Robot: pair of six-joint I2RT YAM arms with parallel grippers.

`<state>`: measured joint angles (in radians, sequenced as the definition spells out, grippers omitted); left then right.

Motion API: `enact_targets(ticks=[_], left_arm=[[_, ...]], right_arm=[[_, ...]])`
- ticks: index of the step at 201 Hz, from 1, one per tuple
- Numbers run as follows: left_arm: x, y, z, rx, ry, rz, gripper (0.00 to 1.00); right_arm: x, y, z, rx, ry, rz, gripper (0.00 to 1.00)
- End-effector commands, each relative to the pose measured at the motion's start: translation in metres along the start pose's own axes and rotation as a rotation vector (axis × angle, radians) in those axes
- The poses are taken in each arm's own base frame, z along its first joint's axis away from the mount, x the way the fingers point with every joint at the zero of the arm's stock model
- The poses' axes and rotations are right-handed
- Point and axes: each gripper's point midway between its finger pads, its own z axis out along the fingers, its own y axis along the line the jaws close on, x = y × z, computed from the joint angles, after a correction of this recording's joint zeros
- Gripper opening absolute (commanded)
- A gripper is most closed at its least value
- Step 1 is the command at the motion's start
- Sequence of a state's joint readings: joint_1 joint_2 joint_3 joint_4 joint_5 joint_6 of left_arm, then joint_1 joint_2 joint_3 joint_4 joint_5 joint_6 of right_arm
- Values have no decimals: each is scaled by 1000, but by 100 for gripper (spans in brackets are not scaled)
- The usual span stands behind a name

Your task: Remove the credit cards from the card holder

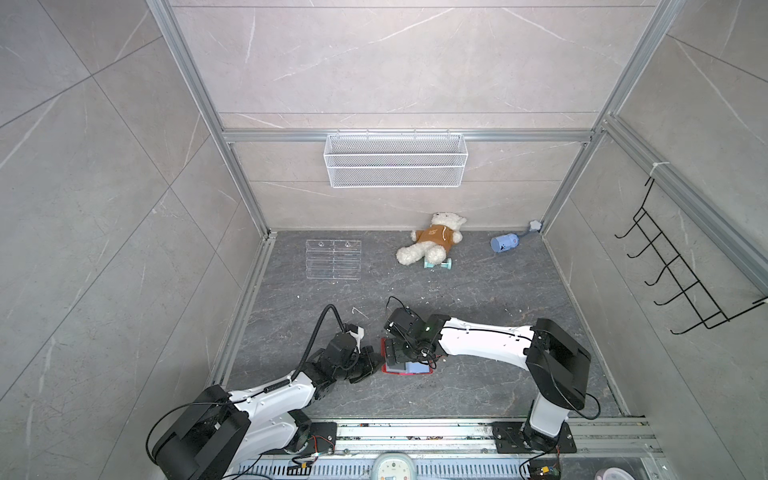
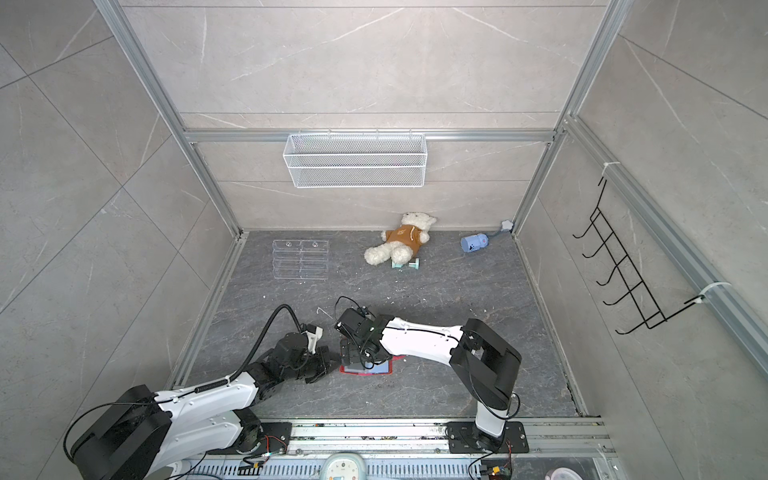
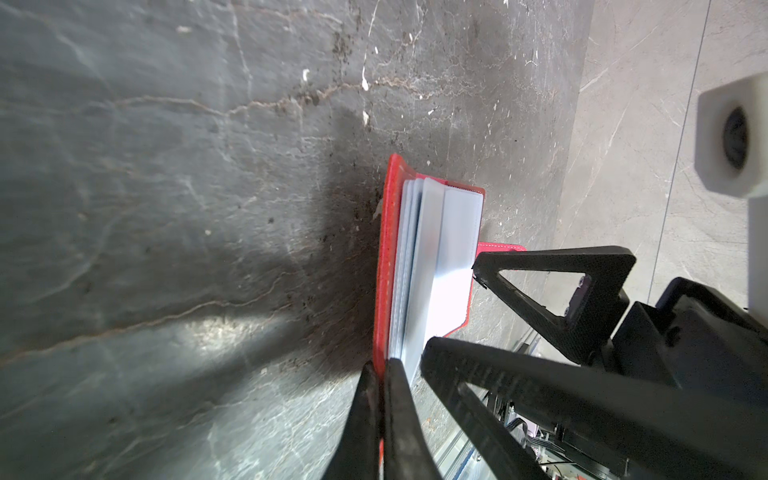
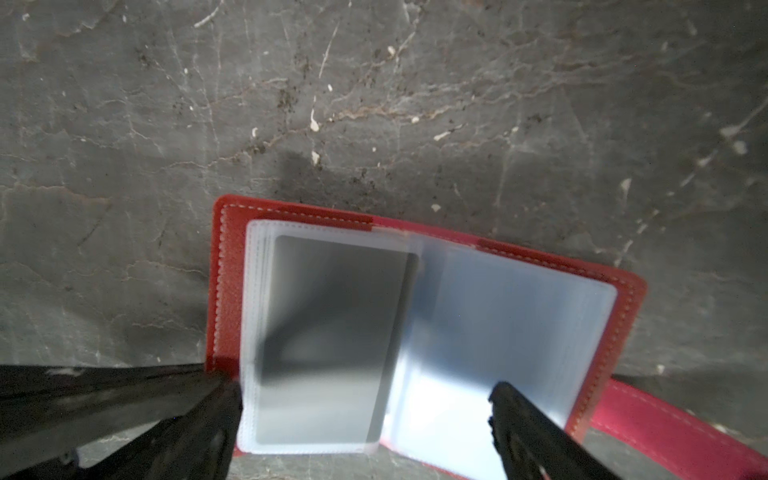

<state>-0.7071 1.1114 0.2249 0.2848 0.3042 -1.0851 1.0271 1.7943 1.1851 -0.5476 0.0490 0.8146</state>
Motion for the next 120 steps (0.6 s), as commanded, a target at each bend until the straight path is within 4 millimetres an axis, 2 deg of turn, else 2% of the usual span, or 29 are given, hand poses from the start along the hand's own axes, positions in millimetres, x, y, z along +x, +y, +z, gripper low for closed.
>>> enact_targets(ticks=[1, 63, 120], left_arm=[[-4, -8, -2, 28, -20, 17, 0], [-5, -9, -1, 29, -20, 20, 0], [-4, -8, -2, 28, -22, 18, 0]], right_arm=[[0, 2, 6, -1, 12, -5, 95], [2, 4, 11, -11, 25, -6, 96], [8, -6, 20, 34, 43, 4, 92]])
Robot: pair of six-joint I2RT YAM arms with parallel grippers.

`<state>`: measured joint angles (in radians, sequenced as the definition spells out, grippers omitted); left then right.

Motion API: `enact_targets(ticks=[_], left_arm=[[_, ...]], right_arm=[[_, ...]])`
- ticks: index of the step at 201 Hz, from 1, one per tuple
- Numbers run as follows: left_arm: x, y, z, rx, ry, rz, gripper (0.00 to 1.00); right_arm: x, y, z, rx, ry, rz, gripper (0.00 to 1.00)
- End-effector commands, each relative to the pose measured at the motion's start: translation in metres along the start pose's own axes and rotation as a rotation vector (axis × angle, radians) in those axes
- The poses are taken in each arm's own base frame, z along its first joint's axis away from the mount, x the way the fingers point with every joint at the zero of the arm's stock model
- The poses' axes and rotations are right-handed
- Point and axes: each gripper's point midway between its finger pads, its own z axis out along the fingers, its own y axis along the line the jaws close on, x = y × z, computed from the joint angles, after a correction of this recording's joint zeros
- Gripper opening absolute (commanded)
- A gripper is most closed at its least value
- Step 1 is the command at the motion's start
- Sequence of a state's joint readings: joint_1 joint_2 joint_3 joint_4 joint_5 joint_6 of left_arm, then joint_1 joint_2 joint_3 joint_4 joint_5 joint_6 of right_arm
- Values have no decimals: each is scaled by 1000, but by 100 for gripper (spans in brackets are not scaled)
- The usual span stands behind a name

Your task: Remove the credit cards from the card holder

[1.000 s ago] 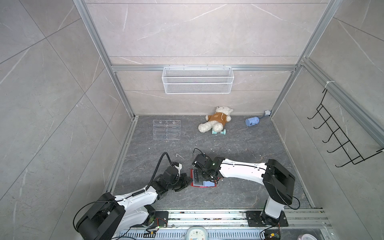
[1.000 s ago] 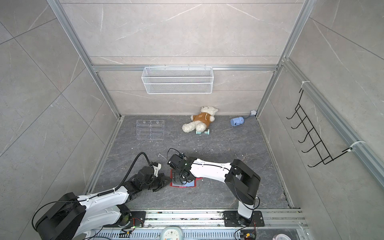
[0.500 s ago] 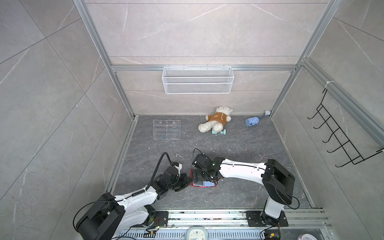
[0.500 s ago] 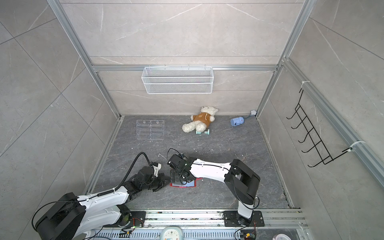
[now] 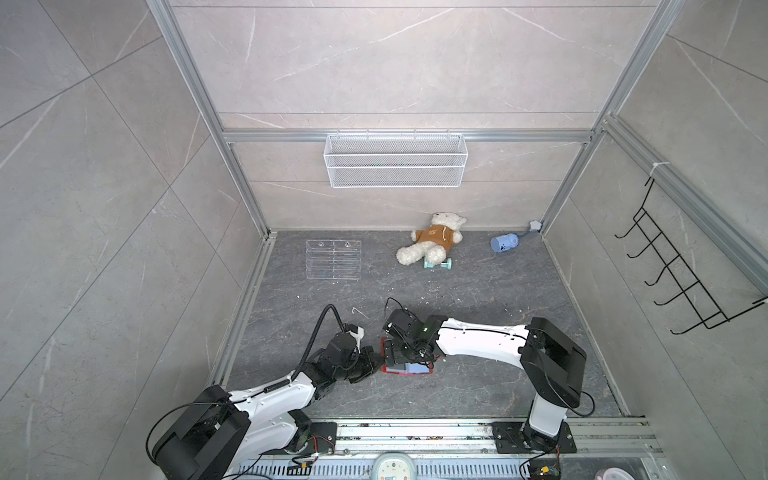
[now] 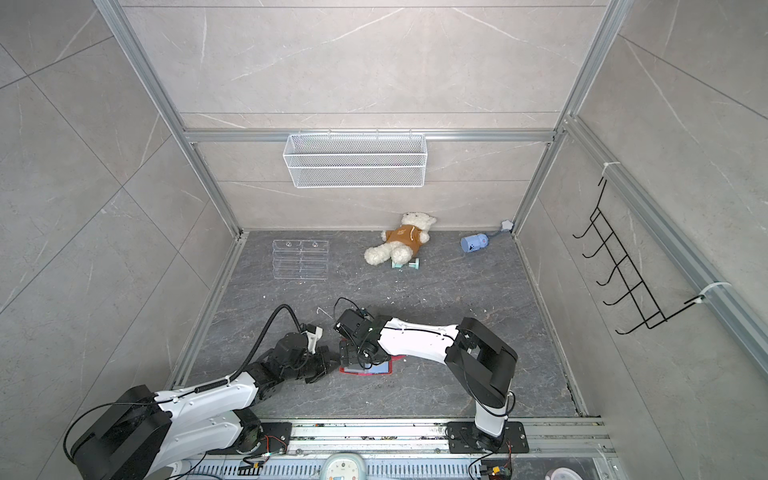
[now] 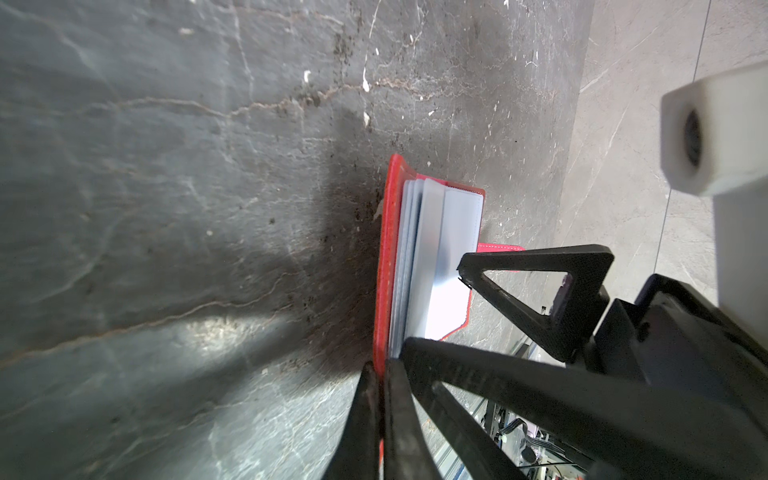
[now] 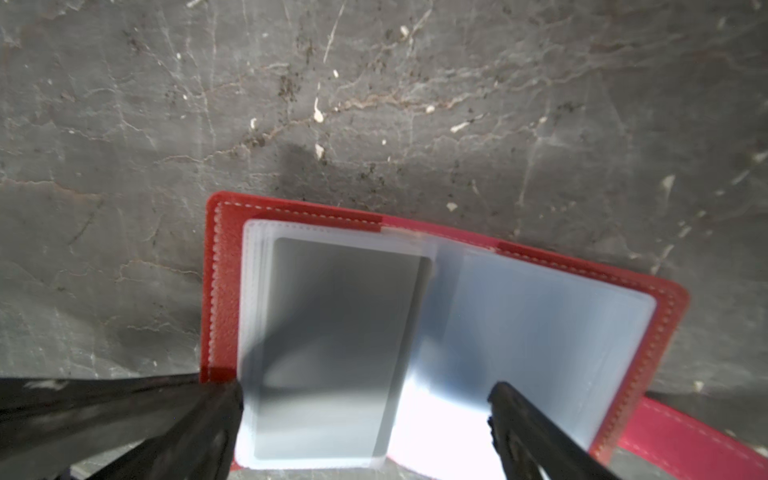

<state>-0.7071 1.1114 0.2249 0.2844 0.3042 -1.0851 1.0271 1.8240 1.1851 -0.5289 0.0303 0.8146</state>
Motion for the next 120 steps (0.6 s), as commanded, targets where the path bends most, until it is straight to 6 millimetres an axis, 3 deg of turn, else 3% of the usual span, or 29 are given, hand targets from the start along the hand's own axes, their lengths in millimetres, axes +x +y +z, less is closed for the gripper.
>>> enact_targets(ticks=[1, 48, 120], left_arm=[[-4, -8, -2, 28, -23, 19, 0], [-4, -6, -3, 25, -25, 16, 0], [-3, -5, -3, 22, -24, 15, 0]], right_arm=[[5, -8, 10, 40, 22, 5, 92], [4, -10, 7, 43, 11, 11, 86], [1, -10, 1, 38, -3, 15, 87]])
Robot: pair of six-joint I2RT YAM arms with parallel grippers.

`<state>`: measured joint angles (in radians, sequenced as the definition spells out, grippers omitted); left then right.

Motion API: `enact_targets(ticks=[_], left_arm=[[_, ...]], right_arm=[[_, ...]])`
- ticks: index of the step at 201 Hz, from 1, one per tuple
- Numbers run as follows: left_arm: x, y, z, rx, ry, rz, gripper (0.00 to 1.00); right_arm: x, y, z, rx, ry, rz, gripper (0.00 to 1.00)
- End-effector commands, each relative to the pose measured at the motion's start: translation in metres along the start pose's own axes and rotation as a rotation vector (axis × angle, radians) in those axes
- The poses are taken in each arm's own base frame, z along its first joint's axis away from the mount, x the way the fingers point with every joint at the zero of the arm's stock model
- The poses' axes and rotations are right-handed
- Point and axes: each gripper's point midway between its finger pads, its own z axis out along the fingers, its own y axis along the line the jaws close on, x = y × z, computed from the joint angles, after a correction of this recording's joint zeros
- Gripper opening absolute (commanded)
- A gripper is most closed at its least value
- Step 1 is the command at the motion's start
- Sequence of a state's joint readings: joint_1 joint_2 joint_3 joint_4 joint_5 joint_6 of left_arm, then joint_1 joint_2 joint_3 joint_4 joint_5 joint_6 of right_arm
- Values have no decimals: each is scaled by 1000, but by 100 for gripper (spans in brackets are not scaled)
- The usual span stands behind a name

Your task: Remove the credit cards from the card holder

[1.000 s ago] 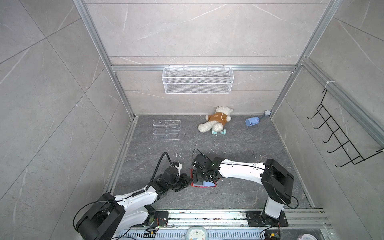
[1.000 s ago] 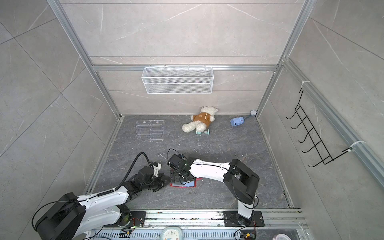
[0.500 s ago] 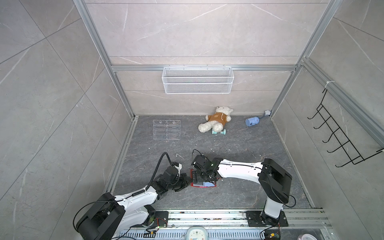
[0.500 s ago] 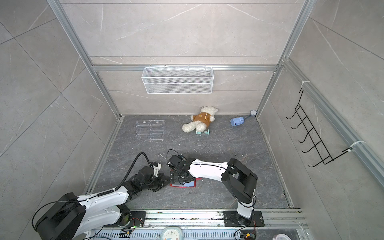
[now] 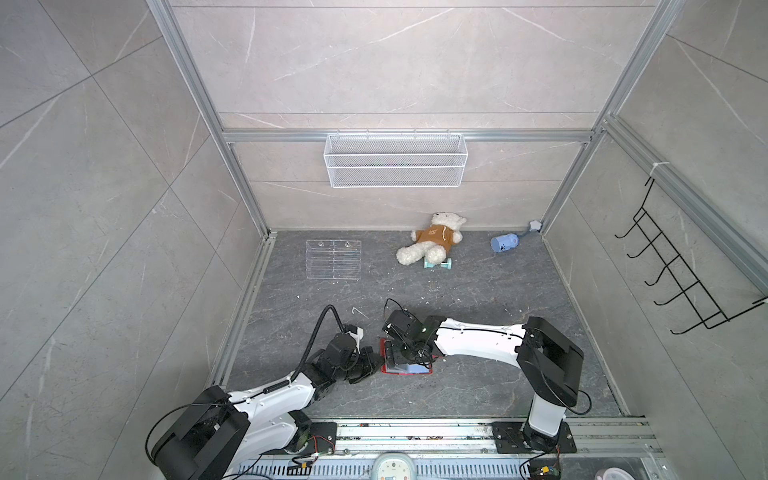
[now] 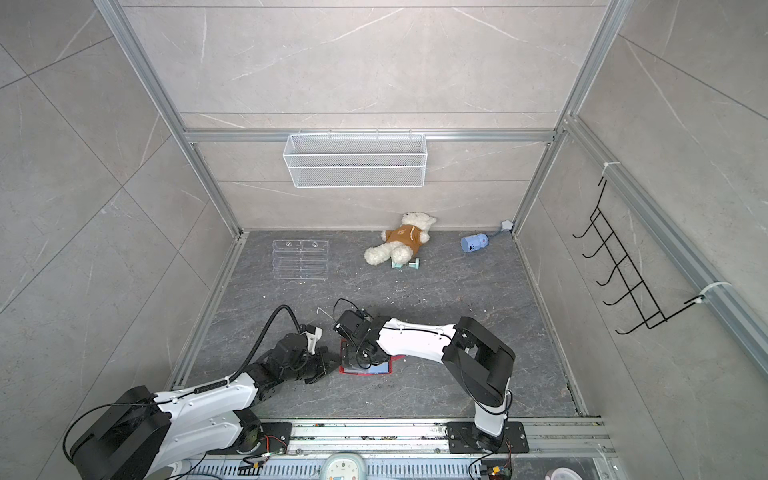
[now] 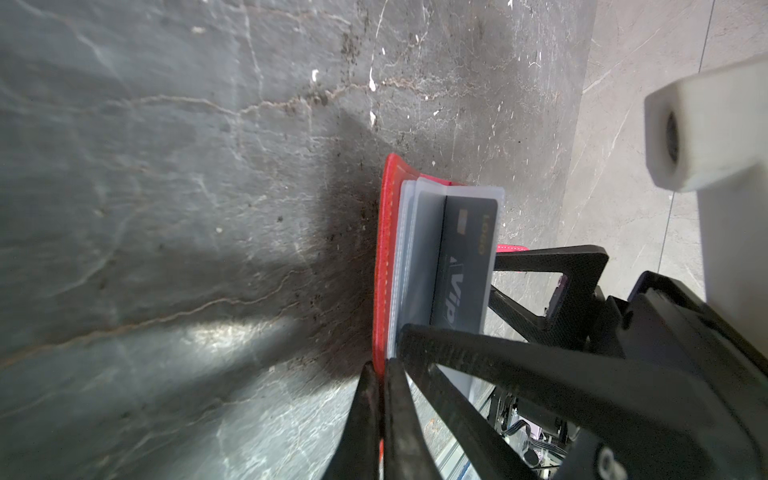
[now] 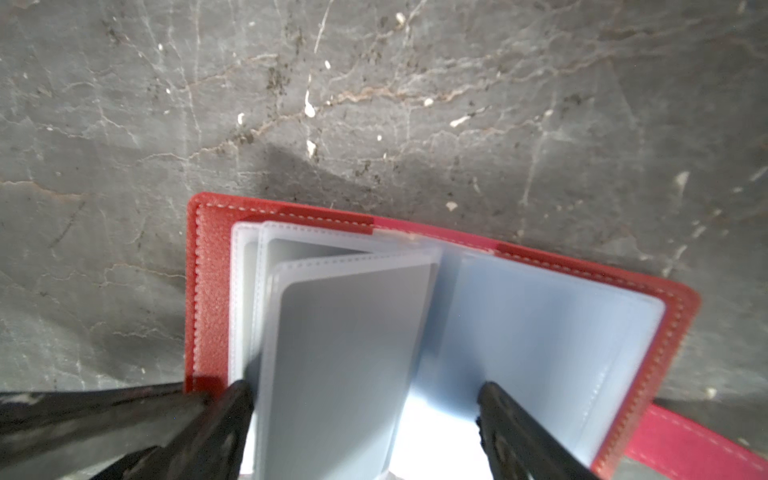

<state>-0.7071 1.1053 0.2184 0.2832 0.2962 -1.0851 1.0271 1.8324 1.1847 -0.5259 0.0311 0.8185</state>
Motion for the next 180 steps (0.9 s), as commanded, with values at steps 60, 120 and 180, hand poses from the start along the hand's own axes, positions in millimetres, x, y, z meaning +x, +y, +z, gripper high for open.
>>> enact_targets(ticks=[60, 120, 180], left_arm=[[-3, -6, -3, 25, -20, 15, 0], [-2, -6, -3, 25, -19, 16, 0], [-2, -4, -4, 23, -22, 13, 0]], right_arm=[[2, -14, -4, 40, -4, 7, 94], [4, -21, -3, 51, 2, 19, 91], [6, -29, -5, 60, 3, 33, 90]])
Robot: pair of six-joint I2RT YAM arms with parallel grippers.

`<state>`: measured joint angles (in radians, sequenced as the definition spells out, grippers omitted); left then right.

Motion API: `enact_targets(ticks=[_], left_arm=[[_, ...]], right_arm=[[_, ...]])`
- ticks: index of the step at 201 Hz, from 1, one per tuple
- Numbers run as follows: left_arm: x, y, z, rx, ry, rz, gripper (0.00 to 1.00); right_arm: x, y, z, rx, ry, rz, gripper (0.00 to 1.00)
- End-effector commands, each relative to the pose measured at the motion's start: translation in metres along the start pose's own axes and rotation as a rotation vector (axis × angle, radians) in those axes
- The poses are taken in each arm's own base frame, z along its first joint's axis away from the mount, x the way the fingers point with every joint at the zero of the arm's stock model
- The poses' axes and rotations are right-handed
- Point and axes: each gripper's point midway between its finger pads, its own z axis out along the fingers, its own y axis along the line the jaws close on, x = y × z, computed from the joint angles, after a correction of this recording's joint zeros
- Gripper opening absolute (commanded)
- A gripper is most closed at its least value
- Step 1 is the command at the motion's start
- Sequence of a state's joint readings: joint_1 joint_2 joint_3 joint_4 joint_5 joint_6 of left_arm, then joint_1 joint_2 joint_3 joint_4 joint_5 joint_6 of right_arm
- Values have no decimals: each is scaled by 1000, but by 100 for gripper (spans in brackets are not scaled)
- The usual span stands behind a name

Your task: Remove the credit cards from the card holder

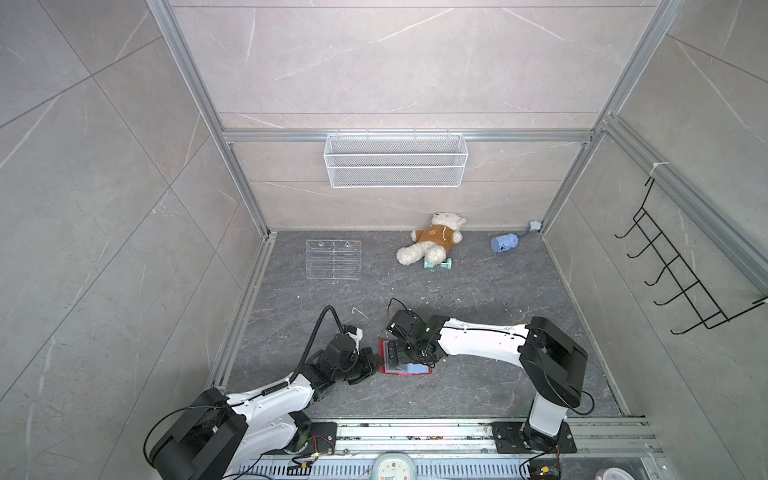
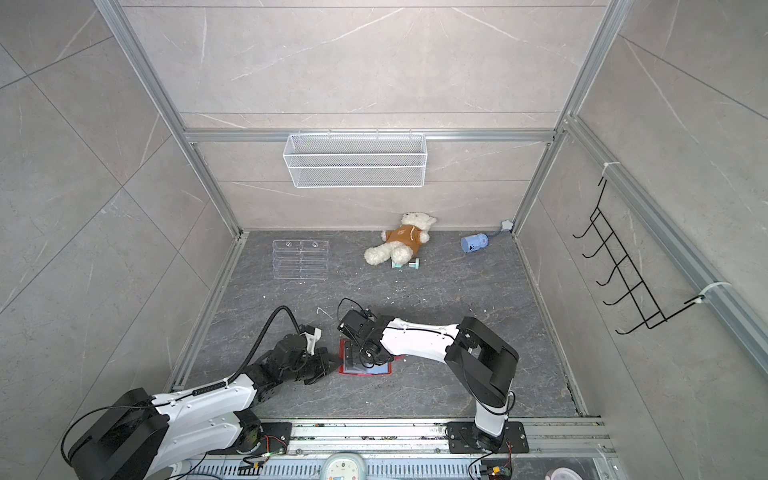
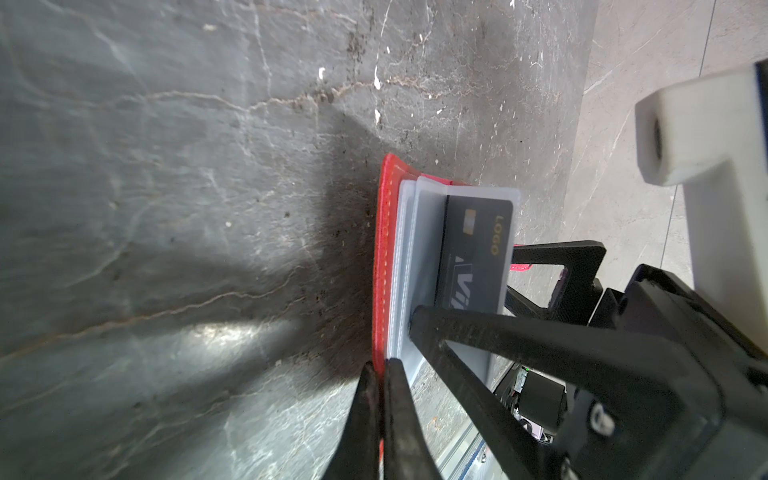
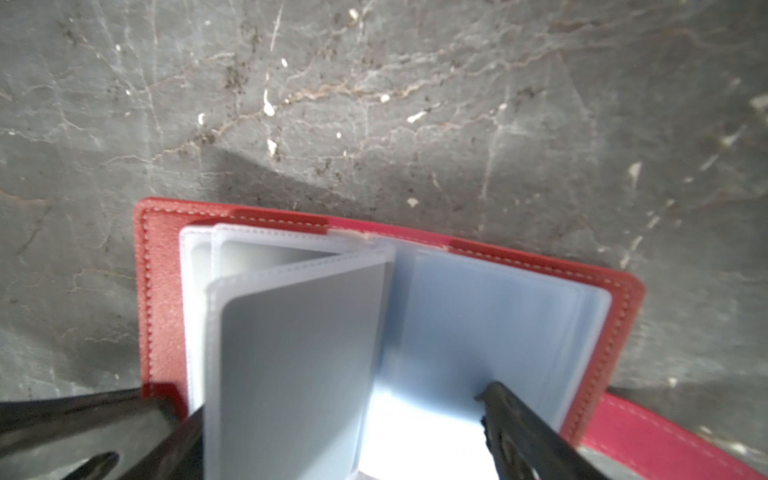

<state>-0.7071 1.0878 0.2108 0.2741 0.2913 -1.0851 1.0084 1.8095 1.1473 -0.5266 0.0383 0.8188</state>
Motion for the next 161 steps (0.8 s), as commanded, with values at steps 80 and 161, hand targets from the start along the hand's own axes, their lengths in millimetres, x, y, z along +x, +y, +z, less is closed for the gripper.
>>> enact_targets(ticks=[80, 161], left_arm=[[-2, -3, -4, 18, -19, 14, 0], [-2, 4, -3, -23, -21, 11, 1]], right_arm=[[-1, -26, -17, 37, -27, 42, 90], [3, -53, -27, 58, -41, 83, 92]])
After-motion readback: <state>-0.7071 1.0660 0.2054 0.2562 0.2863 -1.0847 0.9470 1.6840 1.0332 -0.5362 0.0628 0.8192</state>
